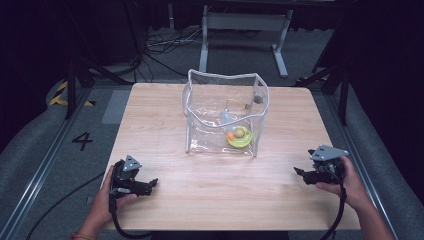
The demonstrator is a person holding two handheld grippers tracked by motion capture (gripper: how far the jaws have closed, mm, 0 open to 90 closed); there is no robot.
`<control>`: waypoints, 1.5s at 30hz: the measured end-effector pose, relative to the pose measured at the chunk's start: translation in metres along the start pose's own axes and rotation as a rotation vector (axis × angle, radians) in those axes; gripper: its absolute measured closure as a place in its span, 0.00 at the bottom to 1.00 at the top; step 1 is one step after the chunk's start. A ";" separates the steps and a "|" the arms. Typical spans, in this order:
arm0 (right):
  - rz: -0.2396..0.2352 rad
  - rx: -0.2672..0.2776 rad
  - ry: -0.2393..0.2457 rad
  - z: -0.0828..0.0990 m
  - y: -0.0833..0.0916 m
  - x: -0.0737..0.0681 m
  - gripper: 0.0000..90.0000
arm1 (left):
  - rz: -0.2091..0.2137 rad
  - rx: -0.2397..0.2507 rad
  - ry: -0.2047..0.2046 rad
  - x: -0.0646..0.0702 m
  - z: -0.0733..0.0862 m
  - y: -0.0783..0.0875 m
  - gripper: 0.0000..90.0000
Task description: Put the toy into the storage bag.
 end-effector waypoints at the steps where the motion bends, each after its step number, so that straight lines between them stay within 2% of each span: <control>1: 0.000 0.000 0.000 0.000 0.000 0.000 0.22 | -0.003 -0.001 0.000 0.000 0.000 0.000 0.01; 4: -0.016 0.020 -0.049 0.018 -0.002 0.002 0.22 | -0.010 -0.002 0.005 0.001 0.000 0.001 0.01; 7: -0.013 0.017 -0.080 0.033 -0.004 0.005 0.22 | -0.008 -0.002 0.004 0.000 0.000 0.001 0.01; 10: -0.013 0.041 -0.112 0.046 -0.003 0.007 0.22 | -0.009 -0.001 0.003 0.000 0.000 0.001 0.01; 17: -0.010 0.075 -0.173 0.071 -0.001 0.008 0.22 | -0.011 -0.002 0.002 0.000 0.000 0.001 0.01; 21: 0.015 0.093 -0.214 0.084 0.001 0.009 0.20 | -0.011 -0.002 0.003 0.000 0.000 0.001 0.01; 25: 0.005 0.126 -0.261 0.096 0.004 0.009 0.19 | -0.010 -0.002 0.002 0.000 0.000 0.001 0.01; 29: 0.005 0.134 -0.297 0.100 0.006 0.011 0.19 | -0.011 -0.002 0.002 0.000 0.000 0.001 0.01; 31: -0.023 0.132 -0.335 0.101 0.006 0.015 0.17 | -0.010 -0.001 0.002 0.000 0.000 0.001 0.01; 45: 0.023 0.120 -0.383 0.099 0.003 0.016 0.10 | -0.018 -0.009 0.015 0.001 0.001 0.002 0.00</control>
Point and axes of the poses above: each handheld gripper's, and its own axes: y roughly backward along the jaws, z roughly out of its underside, x roughly to its right, the point moved 1 cm from there along -y, roughly forward along the jaws, and after that the axes turned 14 degrees about -z, right-handed, at the moved point
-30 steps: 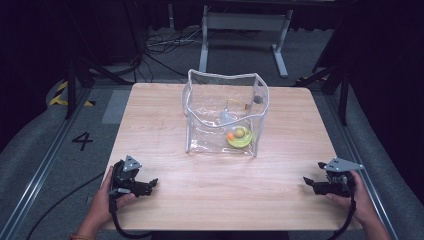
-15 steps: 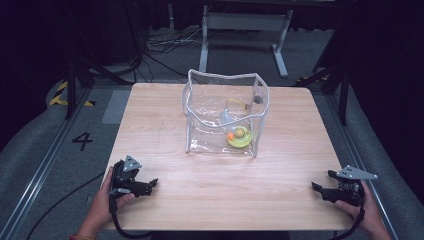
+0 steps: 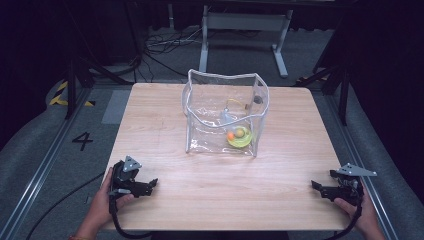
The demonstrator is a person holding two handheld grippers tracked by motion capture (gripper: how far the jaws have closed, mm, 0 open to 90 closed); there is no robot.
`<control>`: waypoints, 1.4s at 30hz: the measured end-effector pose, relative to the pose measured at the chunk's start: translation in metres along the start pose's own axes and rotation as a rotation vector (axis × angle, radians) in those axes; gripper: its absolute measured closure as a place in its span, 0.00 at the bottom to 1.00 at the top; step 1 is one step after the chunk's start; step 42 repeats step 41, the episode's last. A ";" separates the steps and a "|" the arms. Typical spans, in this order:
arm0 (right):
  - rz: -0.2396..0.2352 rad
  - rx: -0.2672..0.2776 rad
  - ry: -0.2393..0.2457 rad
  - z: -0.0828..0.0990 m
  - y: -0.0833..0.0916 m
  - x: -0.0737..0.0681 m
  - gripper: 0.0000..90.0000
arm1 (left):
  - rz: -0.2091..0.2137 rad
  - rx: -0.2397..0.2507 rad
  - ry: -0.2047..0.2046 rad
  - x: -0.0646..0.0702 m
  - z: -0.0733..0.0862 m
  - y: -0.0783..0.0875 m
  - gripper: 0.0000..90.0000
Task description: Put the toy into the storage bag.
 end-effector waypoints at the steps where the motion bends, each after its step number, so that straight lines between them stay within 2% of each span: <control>1: 0.001 0.000 0.000 0.000 0.000 0.000 0.10 | 0.001 -0.002 -0.001 0.000 0.000 0.000 0.00; 23: 0.033 0.008 -0.030 0.000 0.001 0.002 0.10 | 0.000 -0.002 0.000 0.000 0.000 0.000 0.00; 42: 0.040 0.011 -0.035 0.001 0.001 0.001 0.11 | -0.002 0.000 -0.002 0.000 0.000 0.000 0.00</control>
Point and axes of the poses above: each handheld gripper's, and its own axes: y roughly backward along the jaws, z roughly out of its underside, x roughly to its right, the point moved 1 cm from there along -y, roughly forward along the jaws, and after that the axes turned 14 degrees about -z, right-handed, at the moved point
